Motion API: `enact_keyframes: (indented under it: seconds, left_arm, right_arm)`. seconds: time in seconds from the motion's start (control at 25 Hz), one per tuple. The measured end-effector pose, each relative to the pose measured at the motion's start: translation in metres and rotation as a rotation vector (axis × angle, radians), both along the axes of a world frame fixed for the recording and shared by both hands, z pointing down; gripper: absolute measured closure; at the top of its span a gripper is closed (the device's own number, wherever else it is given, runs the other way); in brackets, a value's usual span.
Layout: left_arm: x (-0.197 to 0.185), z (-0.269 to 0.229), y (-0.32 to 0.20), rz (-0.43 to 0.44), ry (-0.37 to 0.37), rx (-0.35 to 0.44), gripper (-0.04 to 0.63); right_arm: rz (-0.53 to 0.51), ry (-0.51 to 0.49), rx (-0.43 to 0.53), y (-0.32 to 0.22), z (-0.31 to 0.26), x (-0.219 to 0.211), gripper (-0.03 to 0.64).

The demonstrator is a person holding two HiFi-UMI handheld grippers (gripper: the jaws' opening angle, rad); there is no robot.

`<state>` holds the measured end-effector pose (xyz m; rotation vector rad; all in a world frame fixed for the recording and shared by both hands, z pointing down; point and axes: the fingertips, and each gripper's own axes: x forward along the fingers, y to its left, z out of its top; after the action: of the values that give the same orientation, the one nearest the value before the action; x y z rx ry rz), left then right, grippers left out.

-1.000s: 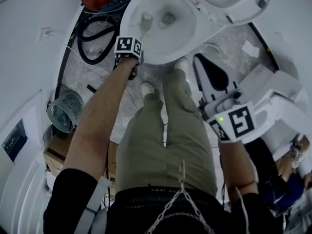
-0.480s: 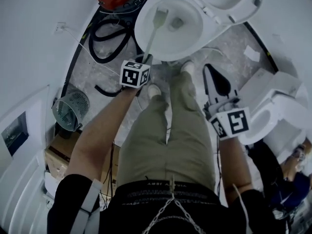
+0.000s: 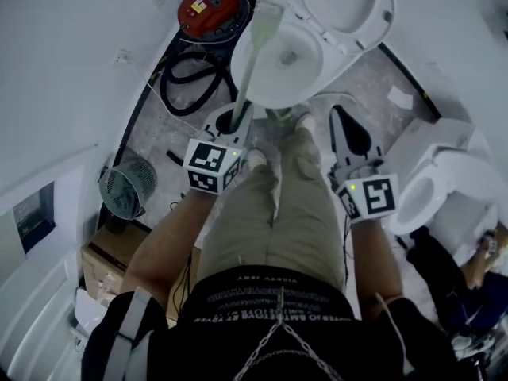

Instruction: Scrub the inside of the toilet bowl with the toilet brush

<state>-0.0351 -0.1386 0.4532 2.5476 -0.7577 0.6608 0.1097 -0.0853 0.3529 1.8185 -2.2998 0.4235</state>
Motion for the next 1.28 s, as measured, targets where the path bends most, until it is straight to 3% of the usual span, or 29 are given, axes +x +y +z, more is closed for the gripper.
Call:
enact_keyframes:
  seconds: [0.28,0.6,0.96,1.28]
  left_arm:
    - [-0.003,-0.129,-0.024,-0.064,0.095,0.168,0.595]
    - [-0.015,-0.245,-0.029,-0.033,0.093,0.408,0.595]
    - [-0.053,-0.304,-0.012,-0.062,0.126,0.432,0.595]
    - [-0.074,-0.315,0.003,-0.040,0.110,0.416,0.594]
  right_arm:
    - [0.013,0.042,0.059,0.002,-0.063,-0.002,0.624]
    - [0.016,0.054,0.129,-0.004,-0.148,-0.006,0.624]
    - [0.031,0.138,0.167,0.010,-0.198,-0.020,0.624]
    - [0.048,0.112,0.178,0.015,-0.228,-0.049,0.624]
